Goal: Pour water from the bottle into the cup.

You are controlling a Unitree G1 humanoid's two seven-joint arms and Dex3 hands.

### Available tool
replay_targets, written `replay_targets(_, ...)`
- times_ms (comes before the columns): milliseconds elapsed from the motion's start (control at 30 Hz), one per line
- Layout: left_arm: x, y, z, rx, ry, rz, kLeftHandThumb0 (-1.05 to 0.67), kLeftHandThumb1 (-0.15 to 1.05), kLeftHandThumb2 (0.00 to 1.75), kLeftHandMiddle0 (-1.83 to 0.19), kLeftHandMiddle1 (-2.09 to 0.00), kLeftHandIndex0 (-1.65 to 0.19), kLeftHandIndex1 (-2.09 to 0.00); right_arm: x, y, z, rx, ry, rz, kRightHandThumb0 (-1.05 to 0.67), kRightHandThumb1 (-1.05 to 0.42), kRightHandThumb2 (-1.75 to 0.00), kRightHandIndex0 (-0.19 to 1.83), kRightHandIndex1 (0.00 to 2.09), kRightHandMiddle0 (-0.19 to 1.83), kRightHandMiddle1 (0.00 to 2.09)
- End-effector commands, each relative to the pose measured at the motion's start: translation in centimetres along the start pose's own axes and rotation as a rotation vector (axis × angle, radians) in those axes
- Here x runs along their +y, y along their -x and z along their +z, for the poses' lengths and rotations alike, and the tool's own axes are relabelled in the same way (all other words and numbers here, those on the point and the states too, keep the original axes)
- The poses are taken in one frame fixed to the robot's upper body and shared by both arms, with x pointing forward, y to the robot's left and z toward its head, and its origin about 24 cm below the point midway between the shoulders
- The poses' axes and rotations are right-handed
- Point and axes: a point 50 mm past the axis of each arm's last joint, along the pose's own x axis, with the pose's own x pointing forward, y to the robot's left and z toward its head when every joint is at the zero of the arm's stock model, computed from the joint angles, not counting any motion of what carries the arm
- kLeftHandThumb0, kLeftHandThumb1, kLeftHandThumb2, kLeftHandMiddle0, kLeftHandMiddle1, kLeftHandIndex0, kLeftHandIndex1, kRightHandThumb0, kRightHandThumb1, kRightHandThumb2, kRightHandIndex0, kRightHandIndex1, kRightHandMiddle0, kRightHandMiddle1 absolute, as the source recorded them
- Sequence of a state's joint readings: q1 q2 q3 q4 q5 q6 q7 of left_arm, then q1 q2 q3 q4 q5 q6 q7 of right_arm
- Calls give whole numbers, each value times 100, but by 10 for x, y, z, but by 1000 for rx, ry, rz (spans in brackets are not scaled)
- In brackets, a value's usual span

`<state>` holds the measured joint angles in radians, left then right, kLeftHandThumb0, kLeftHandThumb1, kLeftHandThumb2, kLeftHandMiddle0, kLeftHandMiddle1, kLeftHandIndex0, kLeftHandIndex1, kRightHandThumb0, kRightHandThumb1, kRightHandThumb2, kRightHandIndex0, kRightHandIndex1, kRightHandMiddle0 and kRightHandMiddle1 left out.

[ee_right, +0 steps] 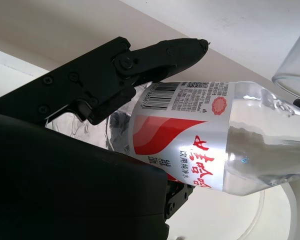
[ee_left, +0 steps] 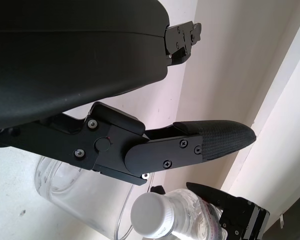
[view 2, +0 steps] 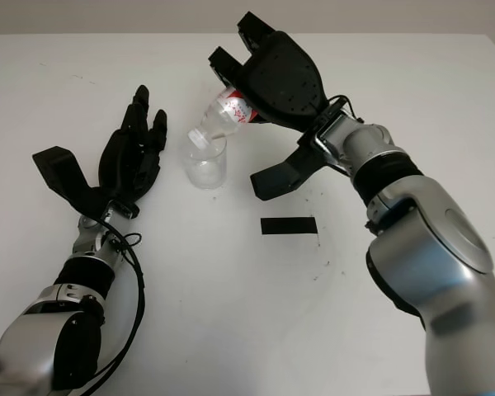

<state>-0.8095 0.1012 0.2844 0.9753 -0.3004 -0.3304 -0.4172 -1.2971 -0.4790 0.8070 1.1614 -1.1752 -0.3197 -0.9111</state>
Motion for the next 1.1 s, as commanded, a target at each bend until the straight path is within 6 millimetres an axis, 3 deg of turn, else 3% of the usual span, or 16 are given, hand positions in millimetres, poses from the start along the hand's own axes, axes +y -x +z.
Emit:
replay_targets(0,2,5,-8,30,13,10,-84,105,57,19,0,19,0,-10,-6,-9,11,20,-47,-50,-105,-35,132,209,49,209)
replay_targets(133,3,5,-8,33,8,10,-84,105,58,19,0,19,0,-9,-6,-10,61,-30,-58,-51,-105,-38,130,209,48,209)
replay_targets(267,3,5,-8,33,-3,11,-85,105,59,19,0,19,0,-6,-2,-15,240,-199,-53,-50,-105,-42,129,209,82,209)
replay_targets(467,4,5,-7,33,-8,8,-86,105,57,19,0,19,0,1,11,-19,512,-509,-81,-46,-105,-37,139,209,101,209)
replay_targets(767,4,3,-4,29,-5,-6,-84,105,57,19,0,19,0,14,35,-16,707,-856,-68,-40,-105,-38,140,209,102,209)
replay_targets(833,4,3,-4,29,-9,-8,-84,105,57,19,0,19,0,16,38,-13,745,-936,-65,-40,-105,-39,133,209,80,209)
replay_targets(900,3,3,-4,31,-9,-10,-84,105,58,19,0,19,0,17,40,-9,770,-1028,-68,-40,-105,-40,125,209,71,209)
replay_targets(1067,3,2,-4,33,-8,-21,-84,105,57,19,0,19,0,15,44,2,804,-1260,-85,-41,-105,-41,129,209,94,209)
